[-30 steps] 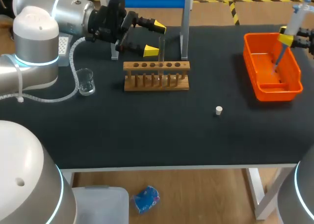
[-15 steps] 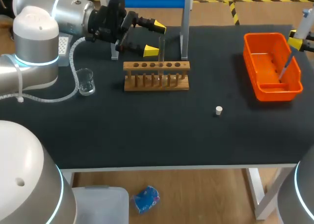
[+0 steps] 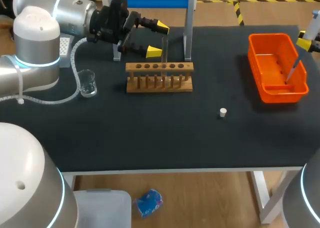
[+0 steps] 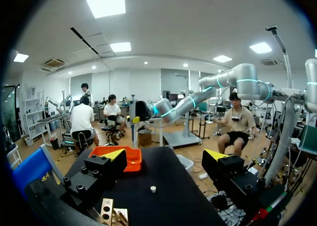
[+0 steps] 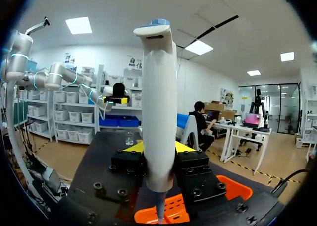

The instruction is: Invert the test tube, pick up the pipette, mount the tip to pipette, aspirate from beaker and dispense into the tube, eject the tip, return the pipette, and cap with the stopper.

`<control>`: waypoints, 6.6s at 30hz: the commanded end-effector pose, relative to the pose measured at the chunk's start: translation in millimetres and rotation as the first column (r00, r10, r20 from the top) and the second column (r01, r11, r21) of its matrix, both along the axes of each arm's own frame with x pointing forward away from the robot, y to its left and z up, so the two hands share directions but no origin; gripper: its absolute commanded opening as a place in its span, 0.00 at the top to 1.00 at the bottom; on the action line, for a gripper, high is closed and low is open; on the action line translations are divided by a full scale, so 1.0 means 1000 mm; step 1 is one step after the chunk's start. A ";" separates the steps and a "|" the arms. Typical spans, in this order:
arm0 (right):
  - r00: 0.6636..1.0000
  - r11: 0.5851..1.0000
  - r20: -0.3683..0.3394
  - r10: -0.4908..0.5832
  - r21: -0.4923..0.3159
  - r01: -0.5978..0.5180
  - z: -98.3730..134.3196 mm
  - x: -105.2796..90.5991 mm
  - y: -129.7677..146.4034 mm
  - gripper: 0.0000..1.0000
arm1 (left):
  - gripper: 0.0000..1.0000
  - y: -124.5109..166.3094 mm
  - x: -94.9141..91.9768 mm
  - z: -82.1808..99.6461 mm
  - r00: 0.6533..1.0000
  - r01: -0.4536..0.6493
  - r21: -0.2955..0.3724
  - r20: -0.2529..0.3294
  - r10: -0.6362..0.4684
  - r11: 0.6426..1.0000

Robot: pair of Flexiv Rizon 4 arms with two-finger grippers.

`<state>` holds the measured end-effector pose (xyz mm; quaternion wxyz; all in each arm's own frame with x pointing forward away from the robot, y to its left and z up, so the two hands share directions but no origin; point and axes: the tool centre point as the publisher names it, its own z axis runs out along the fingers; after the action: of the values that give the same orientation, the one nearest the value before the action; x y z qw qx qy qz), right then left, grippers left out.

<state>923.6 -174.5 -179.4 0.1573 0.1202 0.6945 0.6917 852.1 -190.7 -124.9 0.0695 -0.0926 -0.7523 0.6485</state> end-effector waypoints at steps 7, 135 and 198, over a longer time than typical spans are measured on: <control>1.000 1.000 -0.009 0.022 0.012 -0.022 -0.009 0.005 0.002 1.00 | 0.00 0.000 0.000 -0.001 1.000 -0.001 -0.002 0.002 0.001 1.000; 1.000 1.000 -0.005 0.018 0.001 -0.018 -0.009 0.005 0.002 1.00 | 0.00 -0.308 0.050 0.076 0.997 -0.074 0.109 -0.005 0.075 0.991; 1.000 1.000 -0.005 0.018 0.001 -0.018 -0.009 0.005 0.002 1.00 | 1.00 -0.384 0.077 0.069 0.996 0.067 0.070 0.057 -0.071 0.995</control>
<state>928.6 -172.3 -188.9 0.1485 0.1154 0.6955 0.6935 925.6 -571.4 -53.6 0.0715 -0.1326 -0.7744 0.6145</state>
